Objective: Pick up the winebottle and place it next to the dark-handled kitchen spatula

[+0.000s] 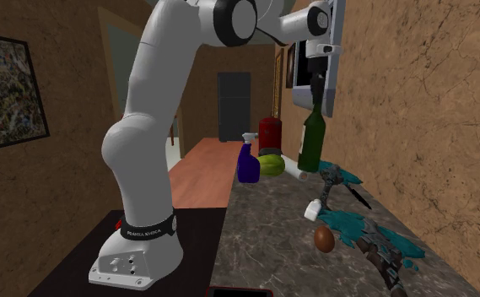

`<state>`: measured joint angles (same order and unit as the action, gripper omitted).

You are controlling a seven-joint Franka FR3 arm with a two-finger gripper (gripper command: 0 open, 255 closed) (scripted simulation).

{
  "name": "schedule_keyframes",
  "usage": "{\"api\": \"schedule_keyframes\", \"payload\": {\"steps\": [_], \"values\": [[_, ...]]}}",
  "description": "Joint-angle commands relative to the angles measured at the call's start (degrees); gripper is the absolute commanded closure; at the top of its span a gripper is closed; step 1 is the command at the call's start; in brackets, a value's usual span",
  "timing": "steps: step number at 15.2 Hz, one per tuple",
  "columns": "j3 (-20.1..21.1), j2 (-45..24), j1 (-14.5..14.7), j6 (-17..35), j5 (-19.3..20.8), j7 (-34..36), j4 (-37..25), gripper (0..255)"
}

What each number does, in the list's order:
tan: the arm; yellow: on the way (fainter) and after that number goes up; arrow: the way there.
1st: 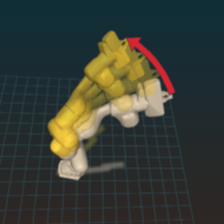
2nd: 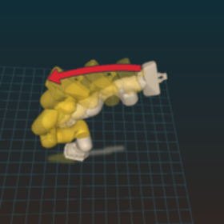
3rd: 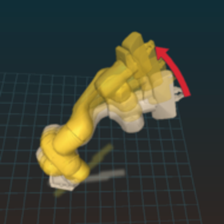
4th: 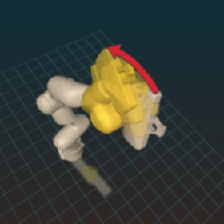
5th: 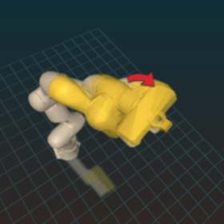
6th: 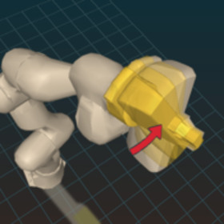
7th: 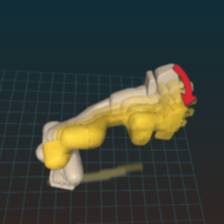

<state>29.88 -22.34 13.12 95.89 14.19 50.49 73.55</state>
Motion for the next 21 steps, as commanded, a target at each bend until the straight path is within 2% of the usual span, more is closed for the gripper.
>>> {"api": "schedule_keyframes", "payload": {"steps": [1,14,21], "values": [[-0.3,-3.3,1.5,0.0,1.5,0.7,-3.0,255],[-0.6,-2.6,-0.3,10.9,1.6,1.8,8.7,255],[-0.6,-2.6,-0.3,10.9,1.6,1.8,8.7,255]]}}
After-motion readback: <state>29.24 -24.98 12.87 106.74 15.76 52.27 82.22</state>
